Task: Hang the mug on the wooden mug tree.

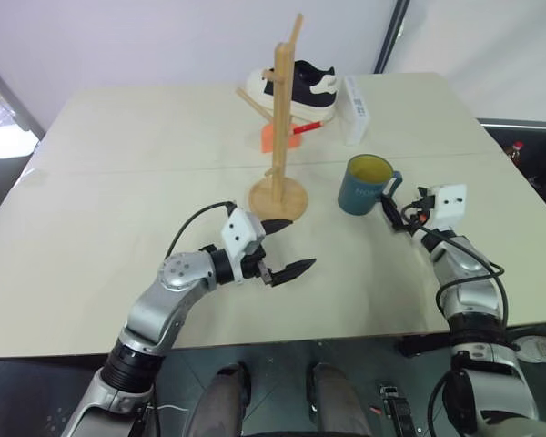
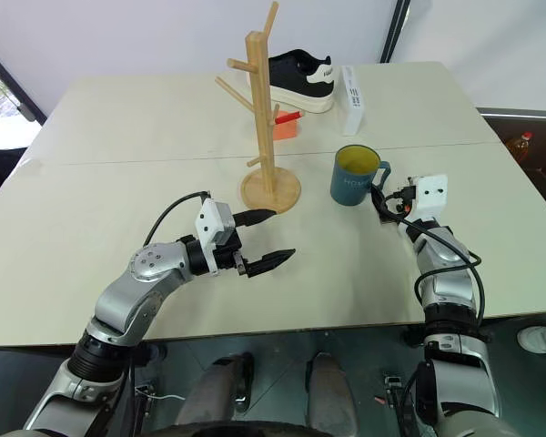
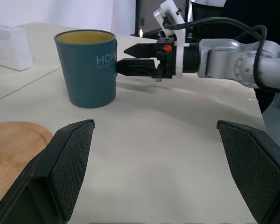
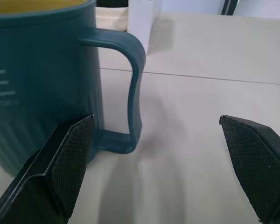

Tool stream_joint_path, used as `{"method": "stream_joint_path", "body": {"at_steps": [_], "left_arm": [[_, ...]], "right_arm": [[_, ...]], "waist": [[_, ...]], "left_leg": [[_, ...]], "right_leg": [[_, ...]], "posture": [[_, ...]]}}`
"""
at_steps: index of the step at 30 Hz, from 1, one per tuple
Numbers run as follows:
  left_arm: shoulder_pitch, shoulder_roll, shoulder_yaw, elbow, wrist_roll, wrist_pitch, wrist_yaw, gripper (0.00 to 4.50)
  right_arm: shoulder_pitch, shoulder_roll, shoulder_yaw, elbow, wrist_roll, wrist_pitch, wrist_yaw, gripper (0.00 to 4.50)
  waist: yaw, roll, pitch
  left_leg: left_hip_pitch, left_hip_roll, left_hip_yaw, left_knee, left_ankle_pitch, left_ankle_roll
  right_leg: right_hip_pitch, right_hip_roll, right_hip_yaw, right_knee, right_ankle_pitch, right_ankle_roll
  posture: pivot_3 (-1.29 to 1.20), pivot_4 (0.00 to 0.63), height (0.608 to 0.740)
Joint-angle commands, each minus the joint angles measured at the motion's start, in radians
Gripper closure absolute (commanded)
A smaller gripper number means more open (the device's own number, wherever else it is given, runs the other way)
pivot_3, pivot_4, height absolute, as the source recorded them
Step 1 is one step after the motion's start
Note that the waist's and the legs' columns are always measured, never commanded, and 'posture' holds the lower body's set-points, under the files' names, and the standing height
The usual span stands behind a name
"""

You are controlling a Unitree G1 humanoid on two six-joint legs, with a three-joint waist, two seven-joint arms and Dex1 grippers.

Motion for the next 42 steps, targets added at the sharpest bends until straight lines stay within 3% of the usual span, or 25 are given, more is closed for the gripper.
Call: {"method": "stream_joint_path", "body": {"at_steps": [1,12,15,19,21,27,33,37,42], "left_arm": [[0.002,0.001,0.021,-0.043,-0.007,-0.008,0.005,0.0],[0.0,0.007,0.03,-0.041,-0.01,-0.006,0.002,0.0],[0.001,0.007,0.04,-0.038,-0.013,-0.007,0.005,0.0],[0.006,0.014,0.052,-0.034,-0.013,-0.01,0.006,0.0],[0.01,0.018,0.059,-0.03,-0.014,-0.012,0.006,0.0],[0.024,0.028,0.087,-0.027,-0.006,-0.024,0.014,0.0],[0.032,0.054,0.24,0.038,-0.044,-0.055,0.04,0.0],[0.013,0.088,0.316,0.079,-0.083,-0.071,0.002,0.0],[-0.013,0.129,0.348,0.1,-0.106,-0.075,-0.043,0.0]], "right_arm": [[-0.052,-0.005,-0.003,0.055,-0.005,-0.05,0.008,0.05],[-0.182,-0.014,0.014,0.27,-0.024,-0.137,0.061,0.05],[-0.206,-0.013,0.017,0.313,-0.026,-0.155,0.082,1.35],[-0.229,-0.007,0.013,0.351,-0.02,-0.176,0.117,3.57],[-0.232,-0.004,0.012,0.355,-0.015,-0.18,0.135,4.45],[-0.203,-0.018,0.027,0.271,-0.026,-0.197,0.176,4.45],[-0.1,-0.137,0.138,-0.227,-0.037,-0.148,0.348,4.45],[-0.183,-0.197,0.185,-0.398,-0.018,-0.004,0.418,4.45],[-0.297,-0.228,0.237,-0.399,-0.037,0.058,0.484,4.45]], "waist": [[0.0,0.0,0.0],[-0.003,0.0,0.0],[-0.003,0.0,0.0],[-0.003,0.0,0.0],[-0.003,0.0,0.0],[-0.004,0.0,0.0],[-0.005,0.001,0.001],[-0.006,0.001,0.001],[0.002,0.0,0.001]], "left_leg": [[0.0,0.0,0.0,0.0,0.0,0.0],[0.001,0.0,0.0,0.0,0.0,0.0],[0.001,0.0,0.0,0.0,0.0,0.0],[0.001,0.0,0.0,0.0,0.0,0.0],[0.001,0.0,0.0,0.0,0.0,0.0],[0.001,0.0,0.0,0.0,0.0,0.0],[0.001,0.0,0.0,0.0,0.0,0.0],[0.002,0.001,0.0,0.002,0.0,0.0],[0.003,0.002,-0.001,0.003,0.001,-0.002]], "right_leg": [[0.0,0.0,0.0,0.0,0.0,0.0],[0.0,0.0,0.0,0.001,0.0,0.0],[0.0,0.0,0.0,0.001,0.0,0.0],[0.0,0.0,0.001,0.002,0.0,0.0],[0.0,0.0,0.001,0.002,0.0,0.0],[0.0,0.001,0.001,0.002,0.0,0.0],[-0.002,0.001,0.001,0.003,0.0,0.001],[-0.002,0.001,0.001,0.008,0.0,0.001],[-0.002,0.001,0.0,0.01,-0.002,0.002]], "posture": [[0.0,0.15,0.74],[0.0,0.15,0.74],[0.0,0.15,0.74],[0.0,0.15,0.74],[0.0,0.15,0.74],[0.0,0.15,0.74],[0.0,0.15,0.74],[0.0,0.15,0.74],[0.0,0.15,0.74]]}}
